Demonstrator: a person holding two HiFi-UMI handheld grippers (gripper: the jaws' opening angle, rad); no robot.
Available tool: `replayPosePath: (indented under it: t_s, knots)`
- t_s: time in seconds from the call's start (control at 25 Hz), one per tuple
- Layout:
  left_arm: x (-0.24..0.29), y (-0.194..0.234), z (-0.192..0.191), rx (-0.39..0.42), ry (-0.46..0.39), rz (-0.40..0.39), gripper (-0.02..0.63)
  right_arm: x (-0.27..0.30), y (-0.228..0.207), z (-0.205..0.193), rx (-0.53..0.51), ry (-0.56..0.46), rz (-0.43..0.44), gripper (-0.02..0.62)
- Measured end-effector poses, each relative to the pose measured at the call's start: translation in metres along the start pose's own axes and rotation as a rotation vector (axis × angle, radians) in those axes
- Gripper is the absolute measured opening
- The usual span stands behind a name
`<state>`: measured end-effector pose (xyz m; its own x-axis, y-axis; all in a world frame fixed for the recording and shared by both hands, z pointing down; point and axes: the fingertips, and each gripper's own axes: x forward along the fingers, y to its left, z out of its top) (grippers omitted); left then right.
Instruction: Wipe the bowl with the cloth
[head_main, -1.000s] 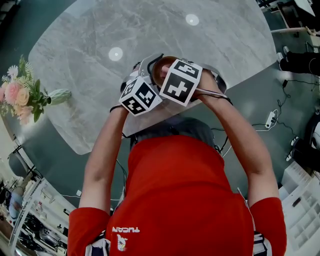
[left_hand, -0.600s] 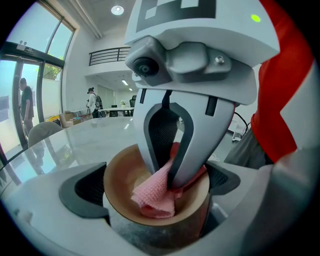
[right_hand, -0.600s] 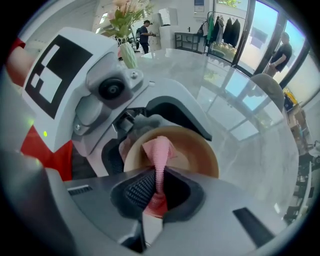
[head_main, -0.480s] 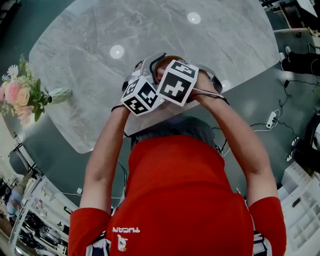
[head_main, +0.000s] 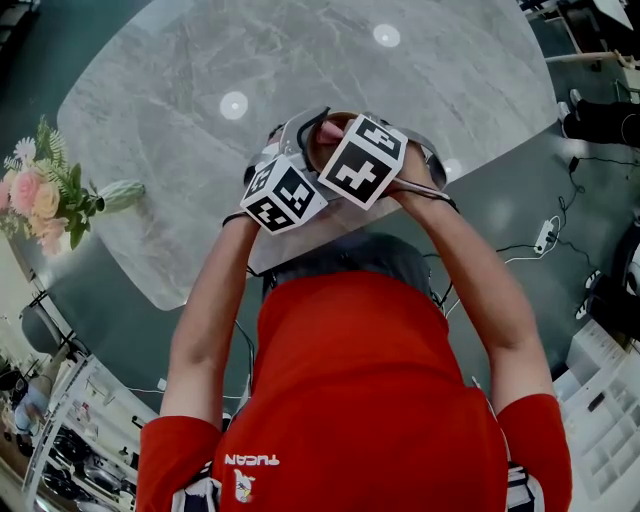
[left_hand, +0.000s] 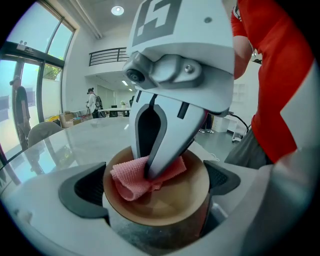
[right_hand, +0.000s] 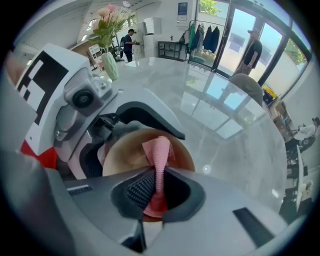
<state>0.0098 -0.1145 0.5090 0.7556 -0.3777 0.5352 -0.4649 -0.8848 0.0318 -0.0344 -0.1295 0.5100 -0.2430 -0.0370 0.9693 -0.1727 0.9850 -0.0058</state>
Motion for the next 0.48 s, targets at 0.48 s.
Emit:
replayPosePath:
  t_s: [0.48]
  knots:
    - [-0.0013, -0.0028, 0.0025, 0.016, -0.016, -0.003, 0.585, -0.0066, 0.0084, 0.0002, 0.034, -0.095, 0.034, 0.021]
